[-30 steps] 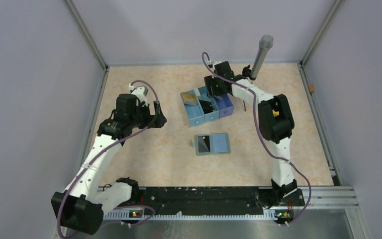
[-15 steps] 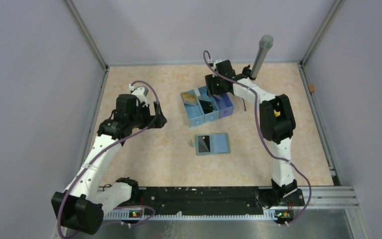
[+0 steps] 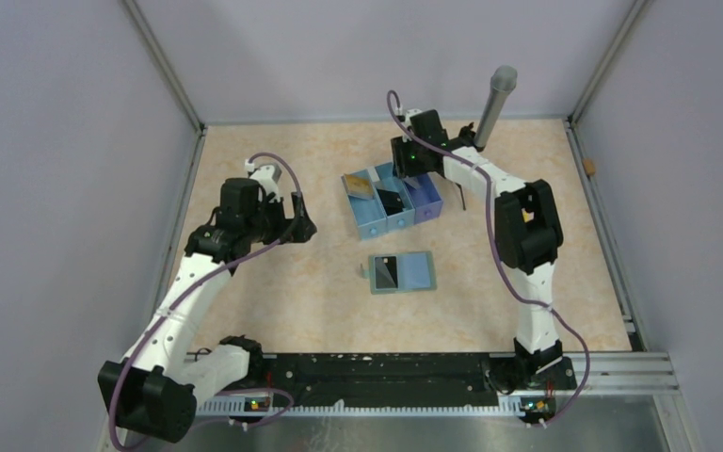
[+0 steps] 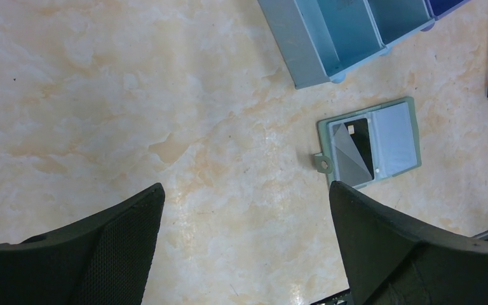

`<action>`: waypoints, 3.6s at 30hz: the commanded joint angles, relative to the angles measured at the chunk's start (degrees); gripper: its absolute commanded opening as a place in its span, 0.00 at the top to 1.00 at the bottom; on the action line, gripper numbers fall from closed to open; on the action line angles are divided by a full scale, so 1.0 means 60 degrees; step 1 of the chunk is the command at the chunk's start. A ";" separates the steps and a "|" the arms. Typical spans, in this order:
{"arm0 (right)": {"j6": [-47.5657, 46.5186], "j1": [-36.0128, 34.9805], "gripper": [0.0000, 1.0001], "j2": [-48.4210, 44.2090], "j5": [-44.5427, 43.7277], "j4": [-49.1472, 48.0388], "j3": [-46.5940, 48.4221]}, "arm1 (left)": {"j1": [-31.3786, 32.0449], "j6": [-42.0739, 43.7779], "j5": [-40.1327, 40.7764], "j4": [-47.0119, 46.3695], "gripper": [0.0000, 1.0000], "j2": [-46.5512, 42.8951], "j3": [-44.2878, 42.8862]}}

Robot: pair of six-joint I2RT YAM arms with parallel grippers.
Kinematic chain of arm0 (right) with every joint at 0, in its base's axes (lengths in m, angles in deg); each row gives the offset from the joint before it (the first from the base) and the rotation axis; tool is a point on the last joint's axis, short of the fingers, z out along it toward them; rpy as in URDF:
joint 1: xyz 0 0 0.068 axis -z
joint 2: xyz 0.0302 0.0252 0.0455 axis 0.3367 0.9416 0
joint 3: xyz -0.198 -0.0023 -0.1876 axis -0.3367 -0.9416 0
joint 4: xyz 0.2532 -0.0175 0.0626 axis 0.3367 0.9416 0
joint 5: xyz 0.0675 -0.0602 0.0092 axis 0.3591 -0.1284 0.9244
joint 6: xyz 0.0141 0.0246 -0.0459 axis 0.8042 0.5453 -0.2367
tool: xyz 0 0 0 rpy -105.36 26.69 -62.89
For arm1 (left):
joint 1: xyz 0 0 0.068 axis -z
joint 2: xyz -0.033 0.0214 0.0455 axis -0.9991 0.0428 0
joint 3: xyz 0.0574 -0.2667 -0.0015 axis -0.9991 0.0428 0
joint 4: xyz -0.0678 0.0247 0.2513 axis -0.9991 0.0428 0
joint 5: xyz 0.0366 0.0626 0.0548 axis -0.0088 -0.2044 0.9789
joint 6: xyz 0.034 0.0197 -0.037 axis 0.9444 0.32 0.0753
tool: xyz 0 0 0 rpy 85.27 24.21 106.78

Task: Put the credit cards into the card holder
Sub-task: Pick up the credit card from the storage box, then insert the credit card into the card holder.

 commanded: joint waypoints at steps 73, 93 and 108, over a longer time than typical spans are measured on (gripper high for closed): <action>0.1102 -0.1079 1.00 -0.9543 0.8454 -0.0454 -0.8774 | 0.5865 -0.2208 -0.5265 -0.7407 0.87 0.1595 0.2233; 0.3270 -0.0715 0.39 -0.9691 0.0982 -0.0459 -1.0019 | 0.5851 -0.6600 -0.1312 -1.0348 1.00 0.3416 0.4212; 0.3266 -0.0350 0.64 -0.7468 0.0043 -0.2152 -1.0654 | 0.5568 -0.7363 -0.0711 -1.1462 1.00 0.4931 0.4258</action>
